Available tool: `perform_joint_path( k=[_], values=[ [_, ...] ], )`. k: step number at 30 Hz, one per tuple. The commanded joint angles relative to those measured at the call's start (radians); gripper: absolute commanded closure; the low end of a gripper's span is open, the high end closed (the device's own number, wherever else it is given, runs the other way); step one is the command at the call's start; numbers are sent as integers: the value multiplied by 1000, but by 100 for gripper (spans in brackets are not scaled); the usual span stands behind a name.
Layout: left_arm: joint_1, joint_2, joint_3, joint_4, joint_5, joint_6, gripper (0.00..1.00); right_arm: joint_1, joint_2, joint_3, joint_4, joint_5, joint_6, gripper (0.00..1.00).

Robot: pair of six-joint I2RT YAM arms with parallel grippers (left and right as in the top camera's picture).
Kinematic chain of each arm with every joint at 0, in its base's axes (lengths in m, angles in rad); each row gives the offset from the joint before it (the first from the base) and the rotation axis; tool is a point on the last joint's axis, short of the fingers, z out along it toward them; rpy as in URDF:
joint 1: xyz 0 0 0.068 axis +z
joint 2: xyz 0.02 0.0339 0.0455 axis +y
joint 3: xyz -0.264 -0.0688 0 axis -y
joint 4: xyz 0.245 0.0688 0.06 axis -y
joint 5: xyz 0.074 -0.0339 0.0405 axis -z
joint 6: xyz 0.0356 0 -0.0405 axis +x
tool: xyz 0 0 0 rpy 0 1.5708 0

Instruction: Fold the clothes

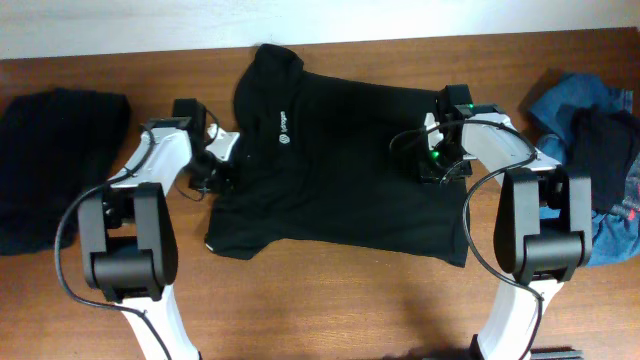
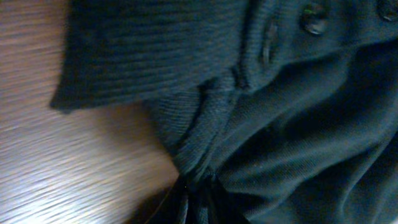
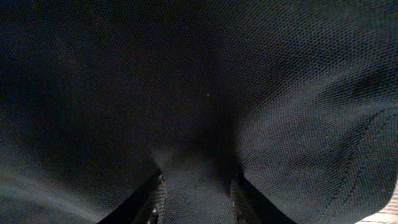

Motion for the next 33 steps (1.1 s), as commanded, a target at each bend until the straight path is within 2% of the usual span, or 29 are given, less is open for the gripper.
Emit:
perform_joint_path(
  k=[1,7,12,15,20,23,24,28,30,33],
  values=[
    [39,18,-9,5,-85,-14,90,-2,5,-8,5,13,-6,61],
    [64,18,-8,9,-97,-14,87,-2,5,-9,5,15,-6,61],
    [64,18,21,6,-207,-48,85,-2,5,-19,19,36,-6,61],
    [64,18,86,-41,-258,-84,84,-2,5,-19,19,40,-6,61],
    [64,18,230,-143,-343,-162,76,-2,5,-19,19,40,-6,61],
    [64,18,280,-165,-350,-162,73,-2,5,-19,21,40,-6,61],
    [64,18,289,-165,-349,-166,67,-2,5,-19,22,40,-6,61],
    [63,18,294,-146,-292,-159,27,-2,5,-19,23,40,-6,61],
    [63,18,294,-130,-160,-86,19,-2,5,-19,24,39,-6,61],
    [63,18,294,-106,66,-20,17,-2,5,-19,26,39,-6,61]
  ],
)
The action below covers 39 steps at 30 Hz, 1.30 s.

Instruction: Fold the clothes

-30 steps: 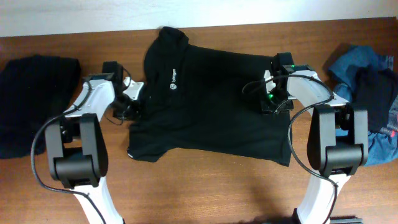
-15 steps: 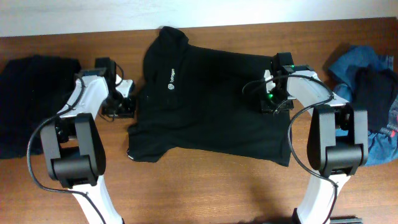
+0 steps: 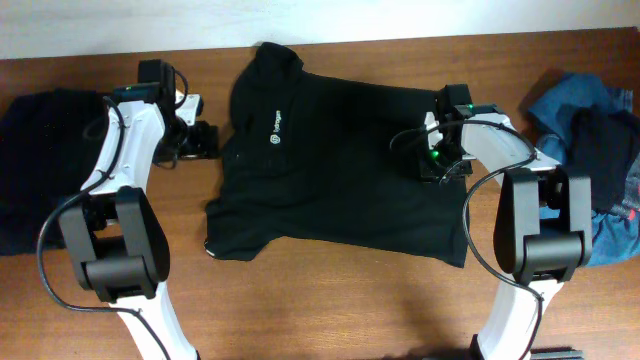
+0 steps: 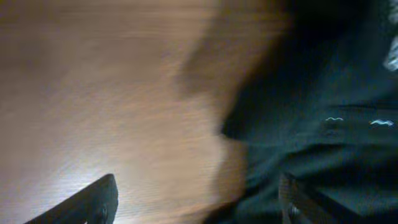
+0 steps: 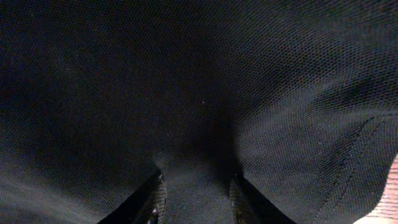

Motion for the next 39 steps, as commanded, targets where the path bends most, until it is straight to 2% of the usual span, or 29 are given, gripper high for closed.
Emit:
perform_joint_path(
  k=[1,3,6,11,16,25,29,34,35,36,39],
  values=[
    [5,8,11,24,298,81,18,-2,5,-17,8,24,-6,61],
    [1,8,11,46,363,80,22,-2,5,-17,8,24,-6,61],
    [-21,10,11,76,358,79,26,-2,5,-17,8,24,-6,61],
    [-77,26,11,105,227,76,26,-2,5,-17,8,24,-6,61],
    [-123,74,11,126,47,24,26,-2,5,-17,8,24,-6,61],
    [-130,125,11,156,-89,-11,28,-2,5,-17,8,24,-6,61],
    [-130,154,11,167,-103,-10,29,-2,5,-17,8,24,-6,61],
    [-130,159,11,183,-214,-18,35,-2,5,-17,8,24,-6,60],
    [-130,159,11,183,-251,-27,36,-2,5,-17,8,24,-6,47],
    [-130,159,11,180,-274,-29,38,-2,5,-17,8,24,-6,38],
    [-128,159,11,175,-315,-29,39,-2,5,-15,8,24,-6,28]
  ],
)
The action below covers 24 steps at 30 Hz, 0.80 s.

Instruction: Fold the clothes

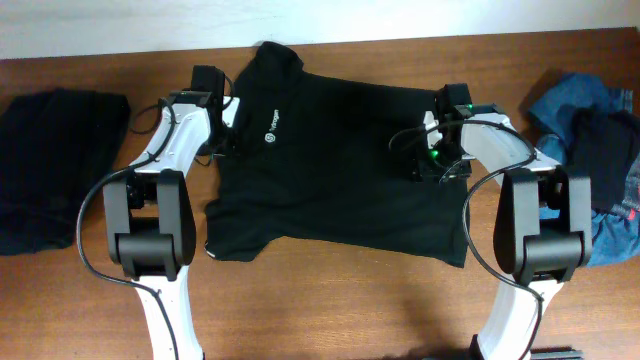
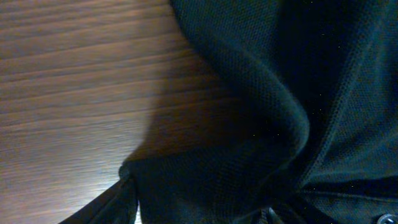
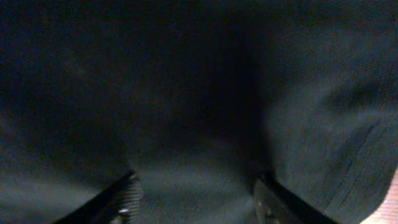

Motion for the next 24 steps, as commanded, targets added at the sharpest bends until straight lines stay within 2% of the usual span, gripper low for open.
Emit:
perform_joint_path(
  k=[1,6,10,20,21,24],
  values=[
    [13,17,5,-8,-147,-14,39,-3,4,-12,4,26,-6,24],
    [21,17,5,-18,-167,-14,39,-3,-19,11,-25,26,-6,12],
    [40,17,5,-24,-245,-69,39,-3,-39,11,-27,39,-6,9],
    [116,17,5,-53,-240,-97,37,-3,-47,11,-29,60,-6,4],
    [118,16,5,-54,-240,-97,33,-3,-51,11,-30,60,-6,4],
    [118,14,10,-53,-241,-97,28,-3,-73,11,-35,60,-6,2]
  ],
)
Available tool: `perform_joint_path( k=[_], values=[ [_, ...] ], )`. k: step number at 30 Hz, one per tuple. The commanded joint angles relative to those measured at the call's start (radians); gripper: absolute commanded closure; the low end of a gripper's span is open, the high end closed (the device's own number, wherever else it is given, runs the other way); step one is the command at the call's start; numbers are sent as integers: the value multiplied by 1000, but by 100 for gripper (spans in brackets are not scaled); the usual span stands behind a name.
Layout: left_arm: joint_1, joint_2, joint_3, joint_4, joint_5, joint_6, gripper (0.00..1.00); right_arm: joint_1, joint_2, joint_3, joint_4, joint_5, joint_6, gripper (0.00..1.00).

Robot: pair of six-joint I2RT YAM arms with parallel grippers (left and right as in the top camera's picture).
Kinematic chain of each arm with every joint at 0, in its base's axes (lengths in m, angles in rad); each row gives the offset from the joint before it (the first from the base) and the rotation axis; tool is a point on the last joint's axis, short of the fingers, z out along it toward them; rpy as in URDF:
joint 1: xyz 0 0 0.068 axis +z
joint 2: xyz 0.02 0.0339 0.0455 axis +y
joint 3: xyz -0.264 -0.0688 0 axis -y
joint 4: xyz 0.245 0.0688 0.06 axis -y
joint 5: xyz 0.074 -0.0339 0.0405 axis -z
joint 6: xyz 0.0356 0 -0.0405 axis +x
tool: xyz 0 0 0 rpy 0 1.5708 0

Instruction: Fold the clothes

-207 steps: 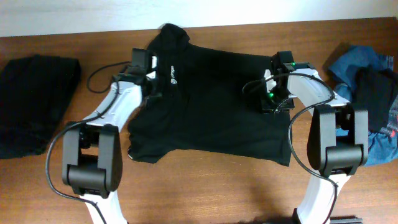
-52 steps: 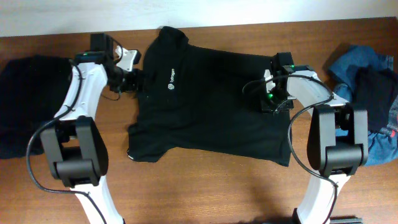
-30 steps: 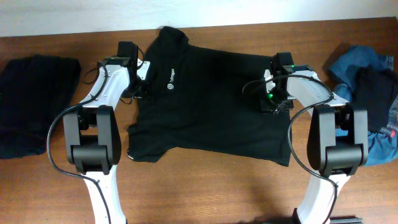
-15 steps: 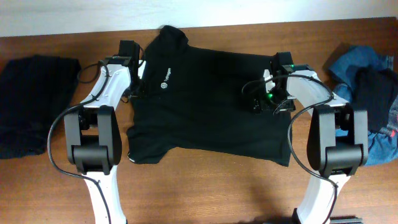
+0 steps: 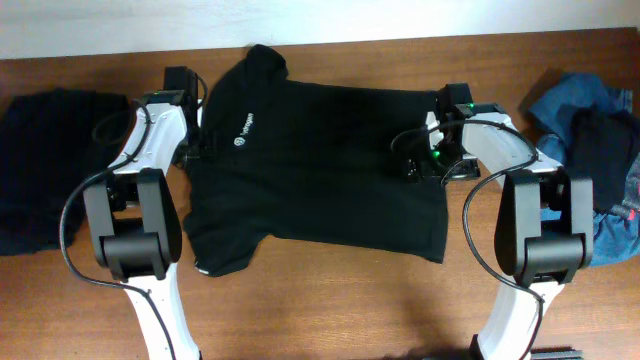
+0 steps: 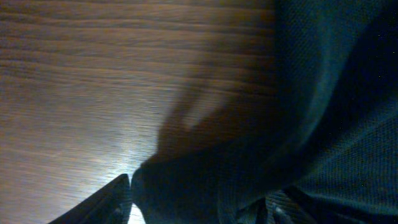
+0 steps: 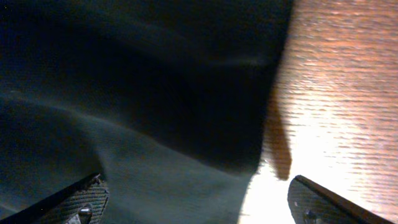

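A black polo shirt [image 5: 320, 160] lies spread flat on the wooden table [image 5: 330, 300], collar at the far left. My left gripper [image 5: 196, 150] is at the shirt's left edge below the collar. In the left wrist view the left gripper [image 6: 200, 190] has its jaws apart, with a thick fold of the shirt [image 6: 323, 93] bunched between them. My right gripper [image 5: 413, 165] sits at the shirt's right edge. In the right wrist view the right gripper [image 7: 196, 183] is wide open, with the shirt's hem [image 7: 155, 74] lying loose between the fingers and bare wood beside it.
A folded stack of black clothes [image 5: 50, 150] lies at the far left of the table. A heap of blue denim and dark garments [image 5: 590, 150] sits at the right edge. The table's far edge meets a pale wall [image 5: 400, 15].
The whole shirt now lies further left, and my left gripper has gone left with it. My right gripper's jaws have opened wider, and the shirt's edge and bare wood now show between them.
First both grippers were shut on the shirt, the left at its left edge, the right on its right side. Then the left stood open over bare table left of the shirt. Later it was at the shoulder around a fold while the right jaws parted. Now the shirt lies further left.
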Motion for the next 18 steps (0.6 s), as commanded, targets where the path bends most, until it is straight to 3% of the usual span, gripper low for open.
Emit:
perform_joint_path(
  k=[1,7,14,18],
  values=[
    [19,14,10,-13,-64,-10,26,-2,-69,7,-8,27,-3,1],
    [21,-10,66,-45,-64,-66,19,-3,-128,6,-21,28,-3,1],
    [11,-95,100,-76,-59,-82,18,-3,-136,6,-22,28,-3,1],
    [6,-152,100,-79,19,-98,18,-3,-136,6,-26,28,-3,1]
  ],
)
